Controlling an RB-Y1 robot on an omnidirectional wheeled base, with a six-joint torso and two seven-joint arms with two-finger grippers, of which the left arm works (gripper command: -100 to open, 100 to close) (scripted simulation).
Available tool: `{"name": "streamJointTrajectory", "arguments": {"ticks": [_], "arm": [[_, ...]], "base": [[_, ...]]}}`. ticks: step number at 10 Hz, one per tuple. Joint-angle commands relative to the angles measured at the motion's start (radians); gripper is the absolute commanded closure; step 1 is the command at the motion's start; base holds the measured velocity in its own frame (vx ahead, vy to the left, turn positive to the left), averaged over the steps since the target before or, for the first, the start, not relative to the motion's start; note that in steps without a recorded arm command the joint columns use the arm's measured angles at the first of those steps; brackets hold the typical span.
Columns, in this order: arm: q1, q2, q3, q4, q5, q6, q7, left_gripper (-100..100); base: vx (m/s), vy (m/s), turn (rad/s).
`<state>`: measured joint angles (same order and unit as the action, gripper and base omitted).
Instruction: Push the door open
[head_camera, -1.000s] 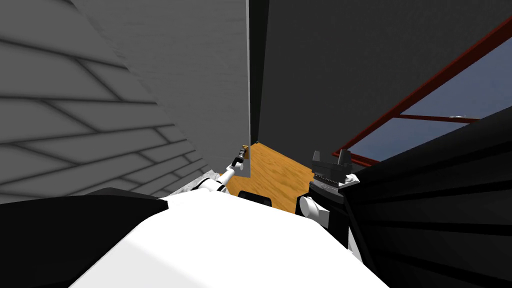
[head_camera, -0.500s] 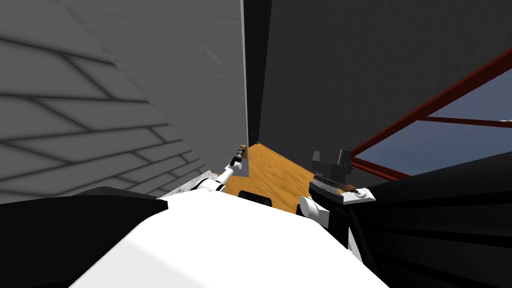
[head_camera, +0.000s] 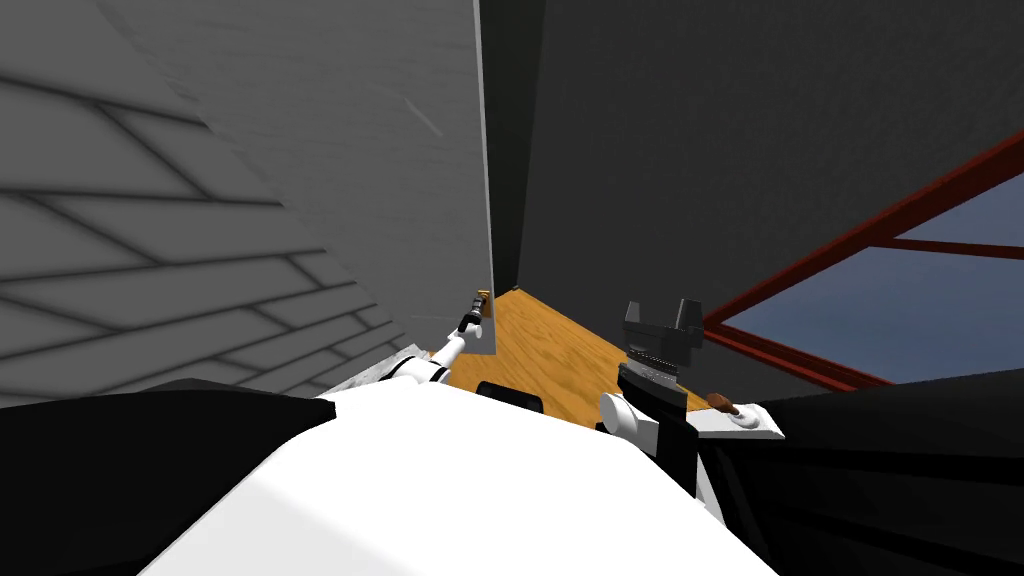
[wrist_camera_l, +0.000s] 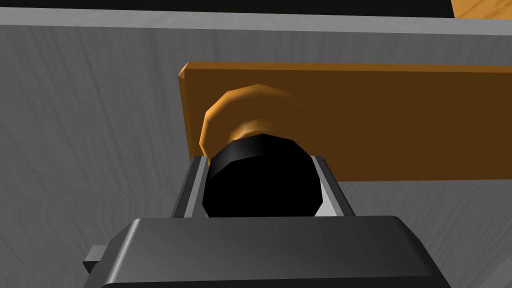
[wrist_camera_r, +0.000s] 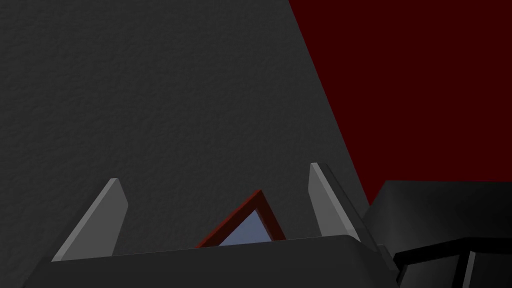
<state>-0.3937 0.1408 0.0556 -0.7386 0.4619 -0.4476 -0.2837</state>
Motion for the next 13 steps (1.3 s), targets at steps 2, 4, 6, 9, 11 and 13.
{"name": "streamJointTrajectory", "arguments": {"ticks": [2,4,6,9,11,13], "arm": [[0.000,0.017,0.032,-0.006,0.010,-0.006,-0.007,100],[-0.001,0.026,0.055,0.000,0.017,-0.009,-0.013,100],[-0.001,0.033,0.076,0.005,0.023,-0.011,-0.018,100],[0.002,0.040,0.086,0.013,0.026,-0.013,-0.020,100],[0.003,0.050,0.109,0.017,0.037,-0.017,-0.029,100],[0.004,0.057,0.127,0.021,0.046,-0.020,-0.036,100]], "base": [[0.205,-0.117,0.079],[0.208,-0.107,0.069],[0.168,-0.098,0.065],[0.138,-0.079,0.054],[0.143,-0.043,0.051],[0.220,-0.054,0.044]]}}
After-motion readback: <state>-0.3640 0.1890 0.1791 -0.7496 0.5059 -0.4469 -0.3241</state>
